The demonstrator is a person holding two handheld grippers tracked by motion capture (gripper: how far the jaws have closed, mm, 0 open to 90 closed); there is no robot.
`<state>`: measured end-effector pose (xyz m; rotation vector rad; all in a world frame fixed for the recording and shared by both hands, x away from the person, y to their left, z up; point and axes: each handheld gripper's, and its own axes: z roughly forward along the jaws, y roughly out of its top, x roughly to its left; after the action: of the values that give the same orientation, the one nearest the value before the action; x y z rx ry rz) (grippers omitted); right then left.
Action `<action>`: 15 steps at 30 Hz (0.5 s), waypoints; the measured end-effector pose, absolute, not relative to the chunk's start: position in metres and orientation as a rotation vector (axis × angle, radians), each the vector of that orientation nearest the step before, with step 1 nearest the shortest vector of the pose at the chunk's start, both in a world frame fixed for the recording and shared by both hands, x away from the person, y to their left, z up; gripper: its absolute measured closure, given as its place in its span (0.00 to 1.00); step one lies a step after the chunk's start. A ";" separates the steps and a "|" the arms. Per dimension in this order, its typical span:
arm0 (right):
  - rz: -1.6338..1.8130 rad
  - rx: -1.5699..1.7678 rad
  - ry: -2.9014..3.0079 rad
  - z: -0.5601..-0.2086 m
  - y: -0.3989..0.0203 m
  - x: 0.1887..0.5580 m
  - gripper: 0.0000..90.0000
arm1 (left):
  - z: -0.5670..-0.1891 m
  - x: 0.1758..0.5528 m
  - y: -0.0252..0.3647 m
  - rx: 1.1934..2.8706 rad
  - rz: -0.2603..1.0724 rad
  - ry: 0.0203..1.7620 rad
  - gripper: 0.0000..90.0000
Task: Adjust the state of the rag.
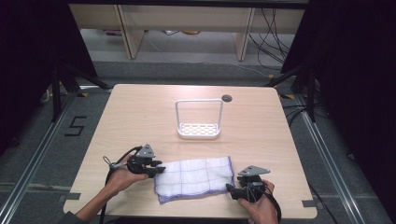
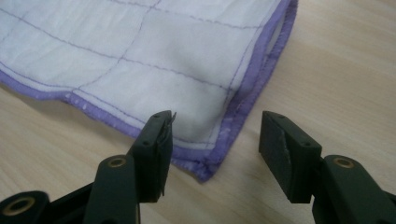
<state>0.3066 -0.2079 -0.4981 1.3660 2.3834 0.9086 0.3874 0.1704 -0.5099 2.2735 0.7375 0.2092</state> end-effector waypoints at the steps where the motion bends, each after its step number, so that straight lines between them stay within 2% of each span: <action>1: 0.891 1.345 2.403 -0.501 -0.206 0.307 0.50 | -0.510 0.385 0.168 2.269 0.212 0.734 0.84; 4: 0.872 1.332 2.395 -0.501 -0.203 0.305 0.50 | -0.509 0.383 0.168 2.280 0.224 0.712 0.89; 5: 0.866 1.311 2.391 -0.502 -0.201 0.304 0.55 | -0.509 0.381 0.168 2.280 0.237 0.709 0.92; 6: 0.866 1.311 2.391 -0.502 -0.201 0.304 0.55 | -0.509 0.381 0.168 2.280 0.237 0.709 0.93; 7: 0.884 1.281 2.420 -0.502 -0.201 0.303 0.65 | -0.509 0.381 0.169 2.282 0.235 0.700 0.93; 8: 0.884 1.281 2.420 -0.502 -0.201 0.303 0.65 | -0.509 0.381 0.169 2.282 0.235 0.700 0.93; 10: 0.902 1.267 2.434 -0.502 -0.201 0.303 0.77 | -0.509 0.381 0.170 2.286 0.232 0.694 0.94; 11: 0.949 1.261 2.435 -0.503 -0.201 0.304 0.87 | -0.509 0.378 0.171 2.265 0.218 0.709 0.94; 15: 0.944 1.213 2.470 -0.501 -0.205 0.311 0.93 | -0.506 0.367 0.174 2.228 0.191 0.704 0.94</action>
<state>0.3111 -0.2049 -0.5009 1.2132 2.4700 0.9439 0.3665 0.1741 -0.5064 2.2281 0.7039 0.1911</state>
